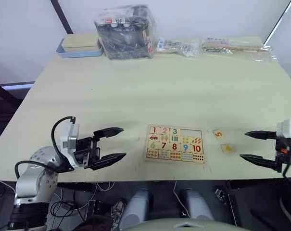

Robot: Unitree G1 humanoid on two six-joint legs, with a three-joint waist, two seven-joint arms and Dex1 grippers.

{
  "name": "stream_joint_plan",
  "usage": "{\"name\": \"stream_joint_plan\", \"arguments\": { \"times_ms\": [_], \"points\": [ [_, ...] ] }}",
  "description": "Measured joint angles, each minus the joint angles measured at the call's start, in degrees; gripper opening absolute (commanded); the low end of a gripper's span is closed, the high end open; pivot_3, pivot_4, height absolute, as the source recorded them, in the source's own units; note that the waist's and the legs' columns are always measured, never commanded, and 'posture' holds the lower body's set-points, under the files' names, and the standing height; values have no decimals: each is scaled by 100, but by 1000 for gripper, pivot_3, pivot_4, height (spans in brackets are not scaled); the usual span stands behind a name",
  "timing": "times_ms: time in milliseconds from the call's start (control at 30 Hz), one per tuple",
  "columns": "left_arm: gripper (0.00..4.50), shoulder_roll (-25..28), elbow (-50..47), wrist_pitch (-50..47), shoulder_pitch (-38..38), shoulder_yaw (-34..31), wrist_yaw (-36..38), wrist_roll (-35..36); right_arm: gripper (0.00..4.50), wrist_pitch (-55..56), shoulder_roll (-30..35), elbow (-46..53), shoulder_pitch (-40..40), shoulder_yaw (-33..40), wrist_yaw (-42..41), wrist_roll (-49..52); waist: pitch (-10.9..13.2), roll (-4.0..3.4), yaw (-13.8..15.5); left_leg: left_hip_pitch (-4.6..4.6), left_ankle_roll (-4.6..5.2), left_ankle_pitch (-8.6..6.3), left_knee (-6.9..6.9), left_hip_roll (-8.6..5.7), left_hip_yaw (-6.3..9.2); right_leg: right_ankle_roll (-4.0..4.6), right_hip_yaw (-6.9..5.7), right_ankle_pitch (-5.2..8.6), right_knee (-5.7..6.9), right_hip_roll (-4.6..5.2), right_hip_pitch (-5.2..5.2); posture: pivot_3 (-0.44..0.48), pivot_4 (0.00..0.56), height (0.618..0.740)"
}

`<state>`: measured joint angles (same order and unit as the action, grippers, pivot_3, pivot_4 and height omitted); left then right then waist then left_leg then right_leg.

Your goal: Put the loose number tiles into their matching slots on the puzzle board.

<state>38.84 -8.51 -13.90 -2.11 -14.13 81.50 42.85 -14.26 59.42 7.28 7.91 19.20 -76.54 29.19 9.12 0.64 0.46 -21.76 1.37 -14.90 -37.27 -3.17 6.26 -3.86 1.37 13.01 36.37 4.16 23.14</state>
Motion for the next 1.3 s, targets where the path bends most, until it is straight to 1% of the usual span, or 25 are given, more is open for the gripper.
{"name": "stream_joint_plan", "arguments": {
  "times_ms": [100,167,200,400,533,667,733,767,800,967,1233,1267,1300],
  "points": [
    [4500,97,1,3,-40,-7,128,9,4421,528,214,-804,-634,-507,-876,-219,4,-2,-2,-1,0,0,2,2,3,4,-2,-3,-4,-1,0,0,150,740],
    [4500,135,2,10,-47,-11,194,9,4421,746,214,-1068,-910,-699,-1105,-307,5,-3,4,-2,-1,0,3,3,3,5,-2,-5,-7,-2,2,0,150,740],
    [4500,160,7,15,-43,-18,260,12,4421,1013,191,-1373,-1230,-934,-1258,-480,5,-3,1,-2,-1,0,2,3,3,6,-2,-6,-8,-2,1,0,150,740],
    [4500,303,313,220,53,-75,622,-46,4421,2024,-280,-2635,-2260,-1756,-1541,-1068,7,-7,-12,-1,-2,0,3,4,0,10,3,-10,-8,-3,3,0,150,740],
    [4500,336,430,268,82,-91,684,-101,4421,2350,-368,-3097,-2528,-2067,-1557,-1159,13,-17,7,-3,-3,0,3,1,-4,9,7,-11,-9,0,5,0,150,740],
    [4500,332,422,273,65,-92,667,-103,4421,2470,-368,-3263,-2685,-2256,-1559,-1178,14,-17,2,-3,-3,0,4,3,-3,10,8,-11,-10,-1,6,0,150,740],
    [4500,325,396,273,-17,-99,612,-103,3927,2517,-364,-3349,-2708,-2473,-1559,-1178,14,-18,1,-2,-3,0,4,3,-3,11,9,-12,-10,-1,6,0,150,740],
    [4500,324,387,273,-50,-100,596,-103,3357,2558,-365,-3386,-2713,-2535,-1560,-1187,14,-18,0,-2,-3,0,4,3,-4,11,10,-12,-9,0,6,0,150,740],
    [4500,324,381,273,-66,-102,585,-103,3066,2584,-367,-3428,-2724,-2566,-1561,-1200,14,-19,1,-2,-3,0,4,3,-5,11,10,-12,-10,0,6,0,150,740],
    [4500,324,295,275,-163,-118,536,-102,3066,2767,-487,-3656,-2879,-2599,-1560,-1331,14,-19,-1,-1,-3,0,3,5,-7,12,12,-17,-9,-4,6,0,150,740],
    [4500,324,243,299,-241,-122,430,-102,3066,2811,-624,-3661,-2913,-2596,-1561,-1401,14,-19,-1,-1,-3,0,3,5,-7,13,13,-17,-9,-4,7,0,150,740],
    [4500,324,226,309,-250,-123,428,-102,2556,2810,-665,-3660,-2913,-2596,-1560,-1424,14,-20,-1,0,-3,0,3,5,-8,13,13,-17,-9,-4,7,0,150,740],
    [4500,324,226,310,-254,-123,426,-102,2552,2810,-680,-3660,-2913,-2596,-1557,-1433,14,-20,-1,0,-3,0,4,5,-8,13,13,-17,-9,-4,7,0,150,740]
  ]
}}
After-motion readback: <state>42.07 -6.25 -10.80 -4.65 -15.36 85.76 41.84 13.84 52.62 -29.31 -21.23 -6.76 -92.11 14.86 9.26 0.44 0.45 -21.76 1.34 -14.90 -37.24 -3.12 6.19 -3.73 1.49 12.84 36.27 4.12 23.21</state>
